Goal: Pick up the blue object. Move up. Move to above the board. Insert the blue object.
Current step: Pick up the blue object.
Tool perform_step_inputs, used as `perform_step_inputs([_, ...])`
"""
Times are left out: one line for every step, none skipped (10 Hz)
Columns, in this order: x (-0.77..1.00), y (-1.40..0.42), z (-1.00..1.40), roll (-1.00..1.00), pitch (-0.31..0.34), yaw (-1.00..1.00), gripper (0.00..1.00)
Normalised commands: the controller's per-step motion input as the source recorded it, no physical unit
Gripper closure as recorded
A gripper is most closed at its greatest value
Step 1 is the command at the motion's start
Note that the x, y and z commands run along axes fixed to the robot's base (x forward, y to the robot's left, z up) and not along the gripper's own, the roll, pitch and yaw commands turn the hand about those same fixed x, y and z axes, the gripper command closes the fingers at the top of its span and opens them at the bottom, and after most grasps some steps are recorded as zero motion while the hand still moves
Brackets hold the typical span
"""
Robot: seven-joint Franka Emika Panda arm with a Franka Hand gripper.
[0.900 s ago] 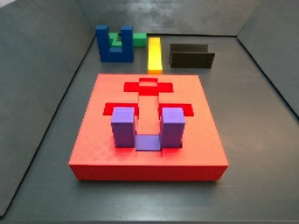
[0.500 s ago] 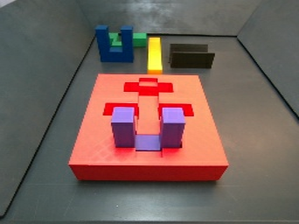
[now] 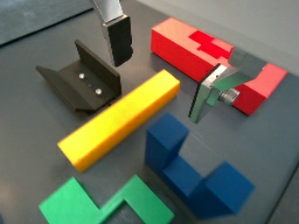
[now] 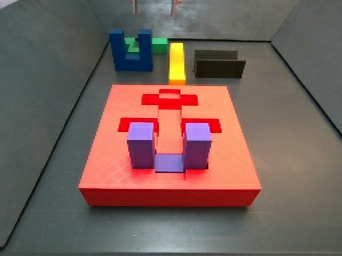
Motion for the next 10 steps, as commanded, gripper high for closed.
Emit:
perform_step_inputs([-0.28, 0.19, -0.28, -0.01, -0.09, 0.0, 0.0])
perform_step_inputs([-0.25, 0.13, -0.29, 0.0, -0.036, 0.01, 0.0])
perform_step_inputs([-0.01, 0.06, -0.29, 0.0, -0.011, 0.02, 0.0])
perform_step_inputs([0.09, 0.01, -0.23, 0.0, -0.006, 0.02, 0.0])
perform_step_inputs([0.0, 0.0, -0.28, 0.0, -0.009, 0.0, 0.0])
perform_step_inputs([0.01, 0.0, -0.27, 0.0, -0.006, 0.0, 0.0])
perform_step_inputs([0.03, 0.0, -0.27, 0.0, 0.0, -0.06, 0.0])
perform_step_inputs([0.0, 0.0, -0.29, 0.01, 0.0, -0.12, 0.0])
perform_step_inputs([0.0, 0.0, -0.3, 0.01, 0.0, -0.12, 0.0])
perform_step_inputs([0.0, 0.0, -0.29, 0.02, 0.0, -0.2, 0.0])
